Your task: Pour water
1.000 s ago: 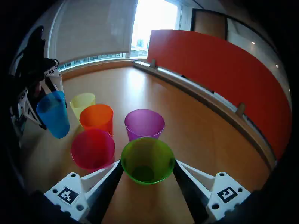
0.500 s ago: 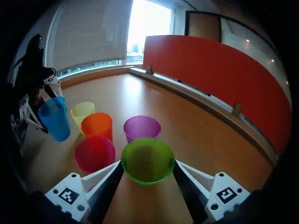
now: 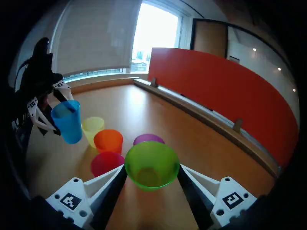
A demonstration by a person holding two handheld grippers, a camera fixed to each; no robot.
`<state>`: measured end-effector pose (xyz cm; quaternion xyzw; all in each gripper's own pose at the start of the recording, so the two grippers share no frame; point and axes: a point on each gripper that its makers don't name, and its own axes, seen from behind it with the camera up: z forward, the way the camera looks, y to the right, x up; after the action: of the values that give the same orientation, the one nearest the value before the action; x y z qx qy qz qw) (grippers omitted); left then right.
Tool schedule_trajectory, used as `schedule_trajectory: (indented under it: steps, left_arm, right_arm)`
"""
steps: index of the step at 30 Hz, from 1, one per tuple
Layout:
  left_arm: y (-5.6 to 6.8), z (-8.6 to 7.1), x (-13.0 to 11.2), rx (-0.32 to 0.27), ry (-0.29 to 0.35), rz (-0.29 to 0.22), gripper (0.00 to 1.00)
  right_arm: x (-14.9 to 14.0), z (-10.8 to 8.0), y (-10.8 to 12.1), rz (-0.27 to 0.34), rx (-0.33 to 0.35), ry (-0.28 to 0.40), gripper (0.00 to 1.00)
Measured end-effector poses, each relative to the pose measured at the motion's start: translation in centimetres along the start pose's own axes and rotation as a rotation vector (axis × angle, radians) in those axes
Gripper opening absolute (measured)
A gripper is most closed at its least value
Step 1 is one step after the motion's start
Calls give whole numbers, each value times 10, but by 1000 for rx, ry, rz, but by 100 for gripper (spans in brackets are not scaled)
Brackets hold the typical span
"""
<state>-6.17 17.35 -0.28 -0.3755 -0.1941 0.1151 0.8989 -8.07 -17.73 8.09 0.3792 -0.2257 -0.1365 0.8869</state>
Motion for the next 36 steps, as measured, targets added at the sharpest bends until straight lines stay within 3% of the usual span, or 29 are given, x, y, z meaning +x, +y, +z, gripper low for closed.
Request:
schedule_trajectory:
  steps: [24, 36]
  left_arm:
    - [-5, -29, 66, 62, 138, 21, 81]
    - [-7, -40, 92, 81, 182, 27, 81]
  right_arm:
    - [68, -63, -29, 2, -17, 185, 92]
    - [88, -79, -39, 8, -13, 252, 92]
